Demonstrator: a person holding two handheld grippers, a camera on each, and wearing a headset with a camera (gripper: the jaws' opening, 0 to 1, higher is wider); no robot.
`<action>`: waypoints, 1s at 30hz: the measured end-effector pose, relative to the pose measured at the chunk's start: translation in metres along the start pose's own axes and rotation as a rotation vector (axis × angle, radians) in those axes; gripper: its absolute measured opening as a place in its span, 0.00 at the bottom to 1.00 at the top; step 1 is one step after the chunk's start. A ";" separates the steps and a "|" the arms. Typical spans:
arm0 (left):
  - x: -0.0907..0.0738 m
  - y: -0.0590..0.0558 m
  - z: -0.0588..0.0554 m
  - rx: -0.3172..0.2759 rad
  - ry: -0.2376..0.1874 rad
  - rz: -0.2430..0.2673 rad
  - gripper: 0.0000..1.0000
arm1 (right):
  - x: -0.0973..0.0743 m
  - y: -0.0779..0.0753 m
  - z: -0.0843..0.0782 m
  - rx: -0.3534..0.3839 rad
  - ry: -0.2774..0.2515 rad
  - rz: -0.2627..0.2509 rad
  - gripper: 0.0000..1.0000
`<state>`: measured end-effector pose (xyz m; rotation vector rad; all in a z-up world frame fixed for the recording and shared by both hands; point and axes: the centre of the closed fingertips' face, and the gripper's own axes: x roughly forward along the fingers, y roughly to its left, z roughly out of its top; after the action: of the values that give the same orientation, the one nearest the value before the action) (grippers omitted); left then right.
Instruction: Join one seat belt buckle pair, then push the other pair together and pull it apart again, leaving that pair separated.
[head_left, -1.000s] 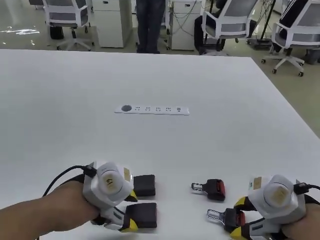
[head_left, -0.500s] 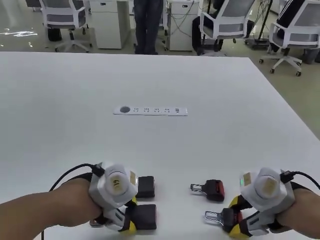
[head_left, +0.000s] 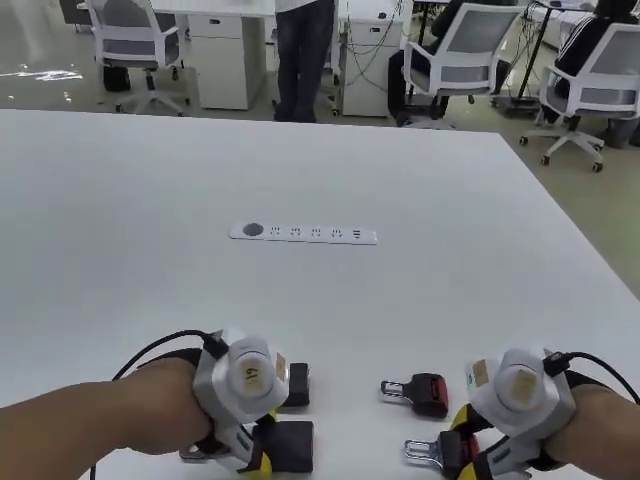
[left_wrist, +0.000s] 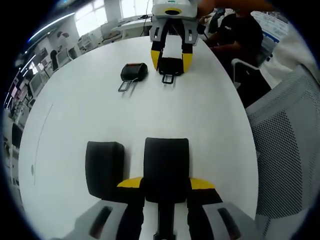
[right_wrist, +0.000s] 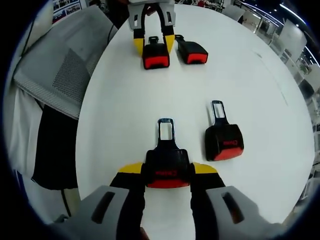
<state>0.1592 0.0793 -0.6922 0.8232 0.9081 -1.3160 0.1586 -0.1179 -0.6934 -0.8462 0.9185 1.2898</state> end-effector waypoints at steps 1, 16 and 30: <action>0.000 0.000 0.000 0.001 0.001 0.000 0.33 | 0.001 0.001 0.003 0.002 -0.006 0.000 0.33; 0.002 0.002 -0.003 0.002 0.014 -0.003 0.33 | 0.027 0.010 0.061 -0.007 -0.092 0.005 0.33; 0.002 -0.001 -0.002 0.001 0.031 0.002 0.33 | 0.042 0.012 0.095 -0.014 -0.099 0.002 0.33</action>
<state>0.1582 0.0799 -0.6947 0.8464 0.9308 -1.3052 0.1563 -0.0134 -0.6930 -0.7855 0.8332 1.3290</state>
